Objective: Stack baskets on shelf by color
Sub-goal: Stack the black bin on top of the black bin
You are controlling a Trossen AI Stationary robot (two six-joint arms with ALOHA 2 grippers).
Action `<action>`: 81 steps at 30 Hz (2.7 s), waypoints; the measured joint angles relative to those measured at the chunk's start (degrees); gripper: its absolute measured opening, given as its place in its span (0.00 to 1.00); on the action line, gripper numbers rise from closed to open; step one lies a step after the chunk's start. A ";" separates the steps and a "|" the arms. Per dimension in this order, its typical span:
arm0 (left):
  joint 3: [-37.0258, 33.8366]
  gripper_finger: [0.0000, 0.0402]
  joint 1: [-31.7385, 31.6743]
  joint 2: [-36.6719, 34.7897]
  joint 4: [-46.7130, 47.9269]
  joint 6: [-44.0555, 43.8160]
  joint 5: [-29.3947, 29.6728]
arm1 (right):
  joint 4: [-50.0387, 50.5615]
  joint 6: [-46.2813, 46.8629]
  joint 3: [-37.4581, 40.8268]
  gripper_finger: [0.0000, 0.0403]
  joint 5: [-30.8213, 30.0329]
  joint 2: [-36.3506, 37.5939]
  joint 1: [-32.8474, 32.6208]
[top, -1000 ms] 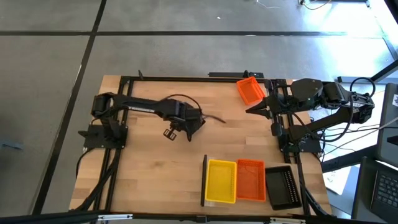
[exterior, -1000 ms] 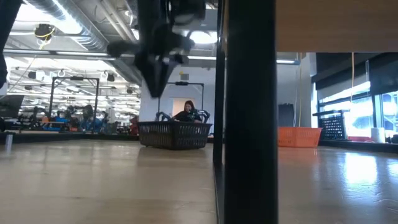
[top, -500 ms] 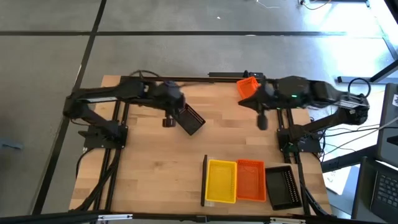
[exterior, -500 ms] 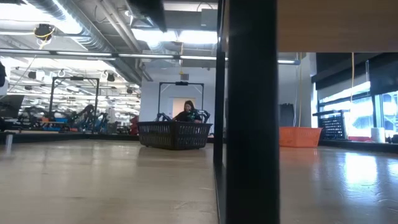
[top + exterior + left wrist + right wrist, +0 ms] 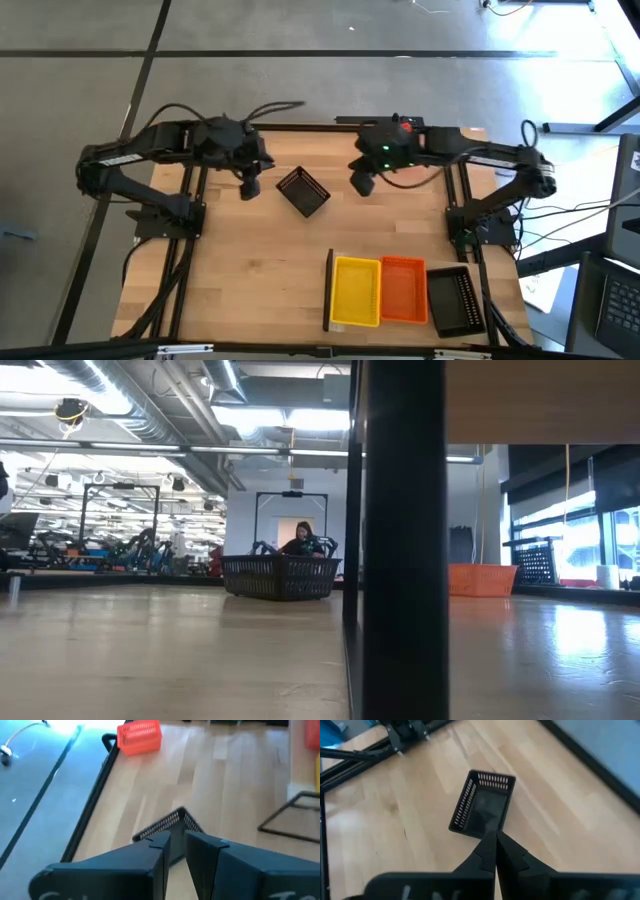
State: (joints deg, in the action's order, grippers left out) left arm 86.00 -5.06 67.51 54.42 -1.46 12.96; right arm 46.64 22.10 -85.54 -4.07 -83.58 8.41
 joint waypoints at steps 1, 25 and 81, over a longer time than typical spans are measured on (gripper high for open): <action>-0.01 0.12 0.24 -0.41 0.39 -0.01 0.05 | -0.35 0.69 0.00 0.00 1.40 -0.98 0.72; 0.15 0.12 1.13 -2.08 -0.88 0.05 0.06 | -12.72 3.02 -0.02 0.29 9.72 -24.79 6.13; 0.15 0.12 1.11 -2.06 -0.94 -1.59 0.04 | -17.66 -0.24 -1.03 0.01 8.89 -38.16 6.66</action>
State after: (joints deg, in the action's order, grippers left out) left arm 86.15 -3.95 65.45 53.47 -3.05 12.99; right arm 28.98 21.87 -86.57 4.82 -121.74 15.07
